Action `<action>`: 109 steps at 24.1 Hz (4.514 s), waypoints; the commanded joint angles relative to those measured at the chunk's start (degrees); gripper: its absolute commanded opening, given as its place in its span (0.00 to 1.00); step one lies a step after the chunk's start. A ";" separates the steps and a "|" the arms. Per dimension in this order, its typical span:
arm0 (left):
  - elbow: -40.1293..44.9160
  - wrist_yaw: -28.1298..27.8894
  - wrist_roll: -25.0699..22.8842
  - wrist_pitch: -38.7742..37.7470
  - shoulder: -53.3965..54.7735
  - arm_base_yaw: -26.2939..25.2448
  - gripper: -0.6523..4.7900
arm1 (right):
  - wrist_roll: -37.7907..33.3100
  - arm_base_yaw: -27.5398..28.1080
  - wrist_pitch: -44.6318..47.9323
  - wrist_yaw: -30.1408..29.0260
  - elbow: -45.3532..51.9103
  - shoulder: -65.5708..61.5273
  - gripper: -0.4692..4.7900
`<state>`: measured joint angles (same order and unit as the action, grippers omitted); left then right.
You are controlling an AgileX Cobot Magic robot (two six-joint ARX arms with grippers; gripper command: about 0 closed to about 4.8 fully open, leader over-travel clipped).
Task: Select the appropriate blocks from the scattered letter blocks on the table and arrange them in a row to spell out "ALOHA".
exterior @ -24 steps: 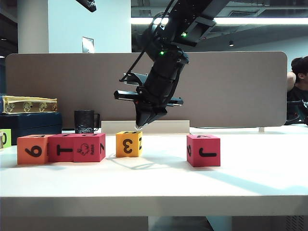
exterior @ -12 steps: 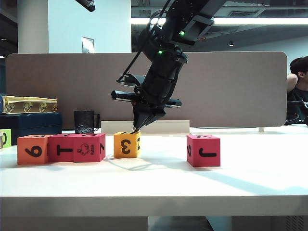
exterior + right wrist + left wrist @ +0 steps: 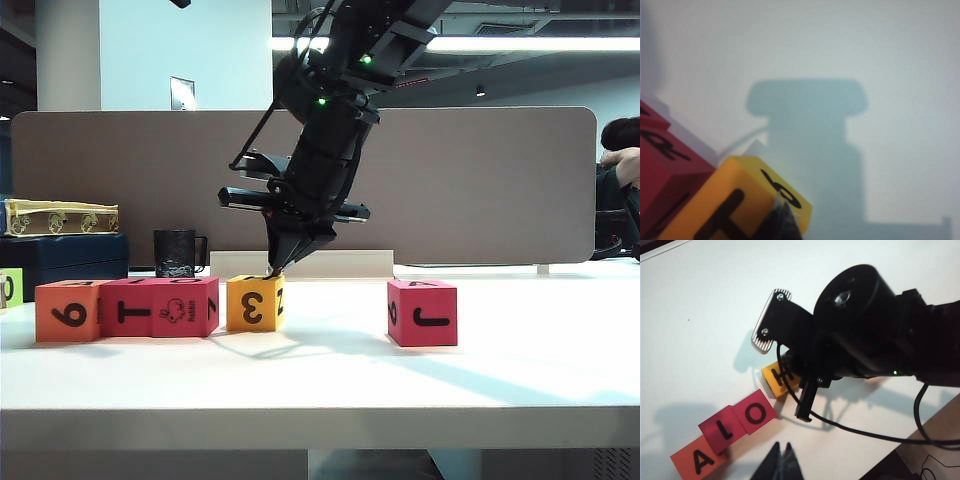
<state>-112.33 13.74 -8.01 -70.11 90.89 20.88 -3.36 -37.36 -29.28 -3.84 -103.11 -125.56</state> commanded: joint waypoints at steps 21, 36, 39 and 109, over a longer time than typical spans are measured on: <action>-0.24 0.00 -0.09 0.35 -0.24 0.00 0.11 | 0.00 -2.71 -4.52 0.35 -1.31 0.15 0.07; -0.22 -4.92 -0.35 0.28 -0.28 0.00 0.11 | 3.63 0.72 -13.99 8.13 -12.72 1.73 0.07; -0.24 -5.40 -0.37 0.44 -0.28 -0.11 0.11 | 3.61 3.65 -21.18 8.92 -12.74 3.61 0.07; -0.22 -1.95 -0.98 2.64 -0.11 -0.68 0.11 | -10.34 9.68 -39.36 -3.98 -3.74 2.84 0.52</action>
<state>-112.31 11.53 -8.84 -68.07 90.98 20.14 -13.30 -27.55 -69.82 -7.57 -106.72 -122.98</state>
